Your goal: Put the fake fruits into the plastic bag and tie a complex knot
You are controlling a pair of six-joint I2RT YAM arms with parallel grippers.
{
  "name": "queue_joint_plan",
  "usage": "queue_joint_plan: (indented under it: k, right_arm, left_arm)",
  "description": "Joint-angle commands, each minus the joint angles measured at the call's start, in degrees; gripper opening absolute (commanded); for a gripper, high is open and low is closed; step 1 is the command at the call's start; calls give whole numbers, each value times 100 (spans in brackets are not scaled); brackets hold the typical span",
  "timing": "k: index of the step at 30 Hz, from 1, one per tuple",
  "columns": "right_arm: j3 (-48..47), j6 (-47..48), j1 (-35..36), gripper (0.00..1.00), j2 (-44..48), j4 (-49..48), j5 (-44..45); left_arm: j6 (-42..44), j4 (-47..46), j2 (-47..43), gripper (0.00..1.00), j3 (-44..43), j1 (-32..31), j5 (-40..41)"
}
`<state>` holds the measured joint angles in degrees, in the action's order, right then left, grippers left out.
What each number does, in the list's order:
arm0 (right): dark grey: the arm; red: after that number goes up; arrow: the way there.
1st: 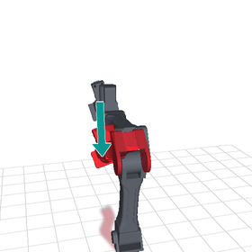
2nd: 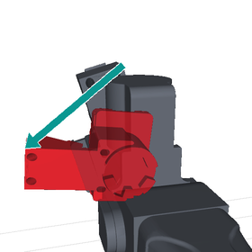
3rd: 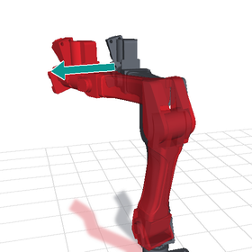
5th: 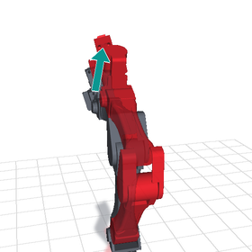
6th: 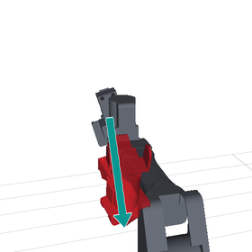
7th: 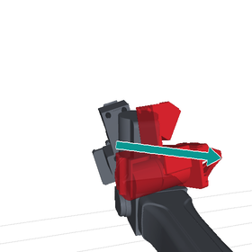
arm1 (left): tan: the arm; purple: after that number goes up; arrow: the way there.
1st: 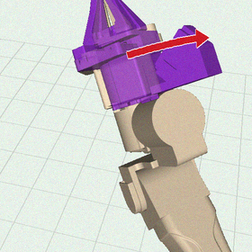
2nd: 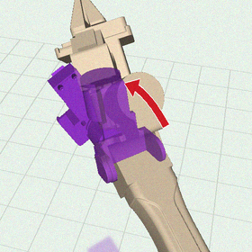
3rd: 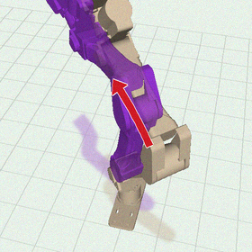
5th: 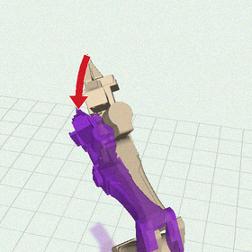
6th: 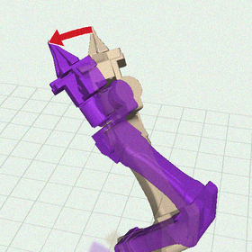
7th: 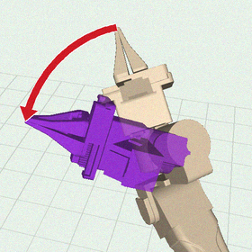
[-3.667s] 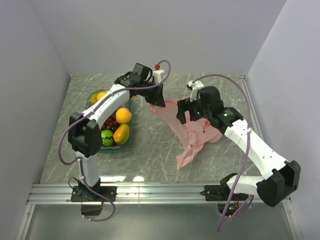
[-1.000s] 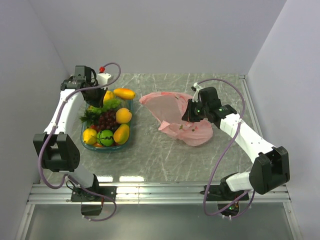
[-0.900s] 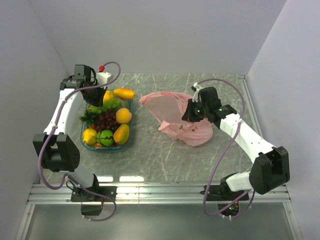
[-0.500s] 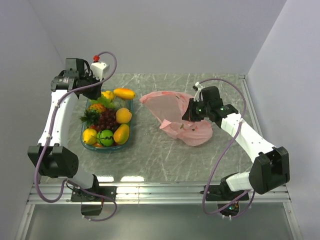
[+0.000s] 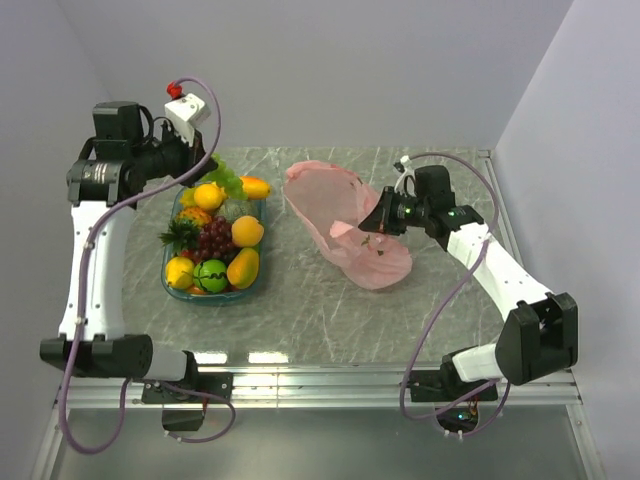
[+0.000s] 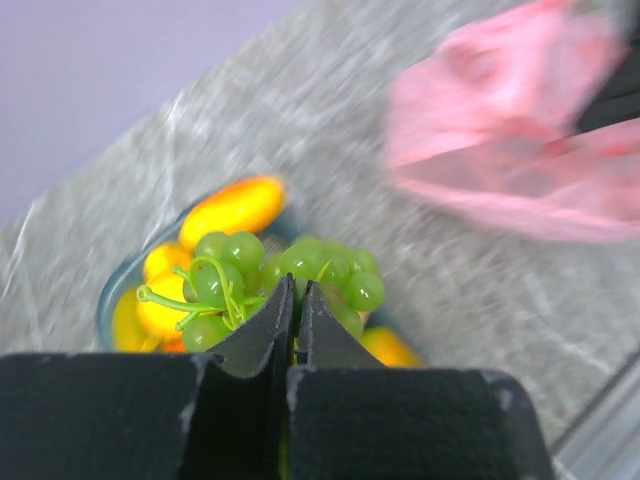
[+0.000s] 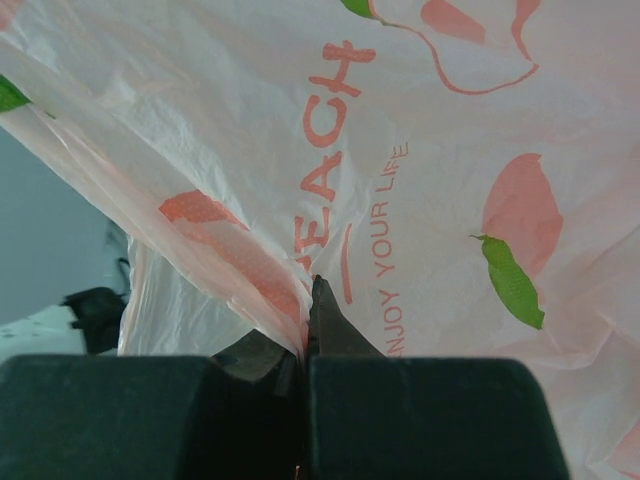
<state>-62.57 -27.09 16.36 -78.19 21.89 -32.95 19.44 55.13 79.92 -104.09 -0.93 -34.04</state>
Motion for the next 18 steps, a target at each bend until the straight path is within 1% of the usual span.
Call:
queue_joint_plan:
  k: [1,4,5,7,8,10,11,15,16,17,18]
  right_arm:
    - [-274,-446,-54,0,-117,-413,-502]
    - [-282,-648,-63,0,-266,-484,-651]
    - [-283,-674,-63,0,-328,-501,-669]
    - [-283,-736,-71,0,-398,-563,-739]
    - [-274,-771,-63,0,-468,-580,-757]
    - [-256,-850,-63,0,-547,-659,-827]
    - [-265,-868,-63,0,-574,-668,-862]
    - [-230,-929,-63,0,-636,-721,-967]
    - [-178,-964,-63,0,-627,-765,-1003]
    - [-151,-991,-63,0,-644,-783,-1081]
    - [-125,-1008,-63,0,-653,-826,-1126]
  left_arm:
    - [-309,-415,-398,0,-295,-179,-1095]
    - [-703,-907,-635,0,-103,-469,-1314]
    - [-766,-986,-714,0,-85,-652,-1359]
    - [-880,-1119,-741,0,-85,-899,-1307]
    - [-855,-1145,-758,0,-67,-1248,-1159]
    - [-828,-1320,-767,0,64,-1619,-764]
    - [-802,-1391,-741,0,108,-1917,-605]
    - [-775,-1725,-435,0,179,-2551,203]
    - [-688,-1778,-355,1,179,-2666,344]
    - [-609,-1874,-232,1,205,-2928,702]
    - [-460,-1944,-179,0,240,-3061,889]
